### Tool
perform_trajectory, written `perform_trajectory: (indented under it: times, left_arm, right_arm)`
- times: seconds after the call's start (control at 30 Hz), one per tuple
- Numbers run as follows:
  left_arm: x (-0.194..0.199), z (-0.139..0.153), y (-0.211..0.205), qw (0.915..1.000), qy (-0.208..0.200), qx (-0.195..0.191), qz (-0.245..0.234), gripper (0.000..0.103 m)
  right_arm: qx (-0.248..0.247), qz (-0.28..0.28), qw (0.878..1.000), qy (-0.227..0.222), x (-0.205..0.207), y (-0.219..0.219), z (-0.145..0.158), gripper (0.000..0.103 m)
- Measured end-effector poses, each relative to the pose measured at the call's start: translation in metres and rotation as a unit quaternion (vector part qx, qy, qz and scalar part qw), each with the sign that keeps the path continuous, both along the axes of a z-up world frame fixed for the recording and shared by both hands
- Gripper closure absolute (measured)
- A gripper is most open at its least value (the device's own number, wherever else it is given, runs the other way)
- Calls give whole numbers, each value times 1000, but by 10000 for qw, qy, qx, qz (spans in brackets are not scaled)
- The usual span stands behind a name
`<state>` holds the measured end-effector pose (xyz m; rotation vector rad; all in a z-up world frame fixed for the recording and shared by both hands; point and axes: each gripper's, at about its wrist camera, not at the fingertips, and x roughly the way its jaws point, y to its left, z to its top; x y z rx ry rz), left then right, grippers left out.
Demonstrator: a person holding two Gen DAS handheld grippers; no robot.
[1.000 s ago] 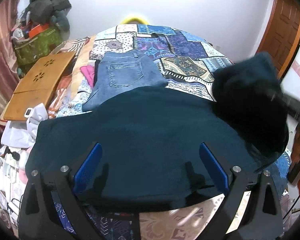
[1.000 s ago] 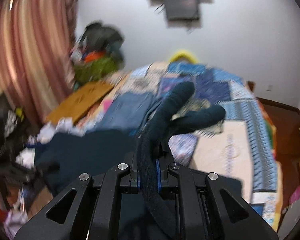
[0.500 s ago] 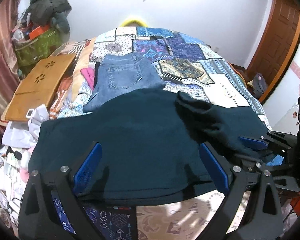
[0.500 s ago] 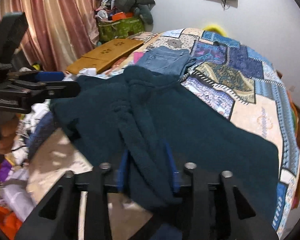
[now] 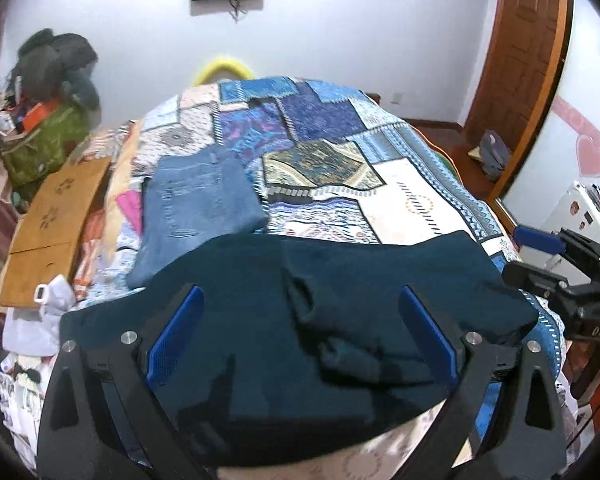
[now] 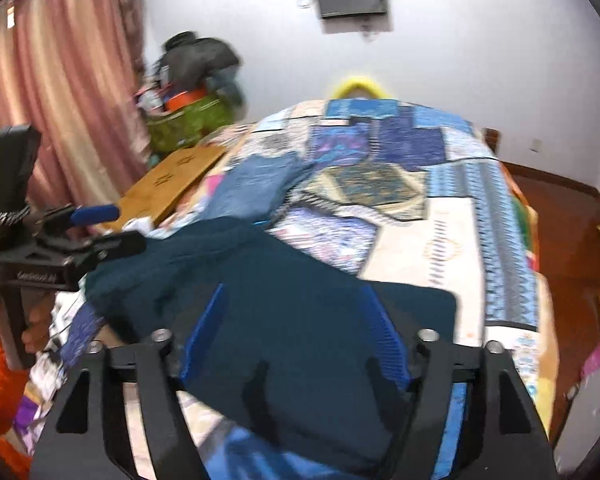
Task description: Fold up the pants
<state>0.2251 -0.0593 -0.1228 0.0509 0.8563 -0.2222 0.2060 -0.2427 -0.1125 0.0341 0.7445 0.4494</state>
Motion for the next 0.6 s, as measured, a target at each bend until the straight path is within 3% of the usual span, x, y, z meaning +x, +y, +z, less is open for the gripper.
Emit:
perform_trajectory:
  times: [0.2,0.4,0.5,0.6]
  left_arm:
    - [38,-30,-17,9977,650,-127,-130,4]
    - [56,-68,-21,9931,1150,231,0,4]
    - [53,-86,-18,9900,1327,471,-1,4]
    - [44,-94,-11,9916,1259,305,23,3]
  right_arm:
    - [33,-173,9982,573,22,-20,-25,31]
    - [50,7,9905,1375,33,-21,-68,31]
    - [-126,113,9881,1529,29,-18,-84,31]
    - [-161,128,9897,1419,19,-20,-88,31]
